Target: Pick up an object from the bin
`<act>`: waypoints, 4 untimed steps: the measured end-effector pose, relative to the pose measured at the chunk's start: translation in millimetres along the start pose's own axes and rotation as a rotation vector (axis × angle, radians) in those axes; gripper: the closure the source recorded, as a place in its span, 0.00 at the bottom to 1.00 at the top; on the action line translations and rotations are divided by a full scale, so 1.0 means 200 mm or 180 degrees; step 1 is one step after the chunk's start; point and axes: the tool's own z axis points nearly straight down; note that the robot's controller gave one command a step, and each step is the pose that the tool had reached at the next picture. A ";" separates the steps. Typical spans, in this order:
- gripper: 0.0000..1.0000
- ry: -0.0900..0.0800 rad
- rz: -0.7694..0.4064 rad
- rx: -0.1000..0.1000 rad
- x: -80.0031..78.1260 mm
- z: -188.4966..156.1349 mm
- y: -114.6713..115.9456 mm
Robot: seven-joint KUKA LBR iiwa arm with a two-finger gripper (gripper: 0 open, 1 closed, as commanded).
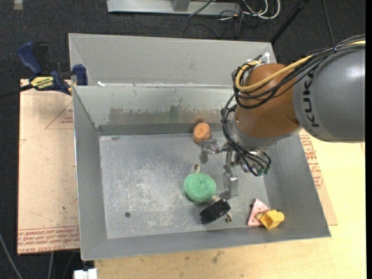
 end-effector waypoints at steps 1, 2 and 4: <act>0.00 -0.0017 0.0533 0.0002 -0.05 -0.07 0.02; 0.00 -0.0017 0.0808 0.0003 -0.08 0.16 0.04; 1.00 -0.0012 0.1510 -0.0013 -0.06 0.31 0.00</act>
Offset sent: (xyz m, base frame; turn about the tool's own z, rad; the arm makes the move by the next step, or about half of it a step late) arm 0.0176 0.0158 -0.0697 0.1089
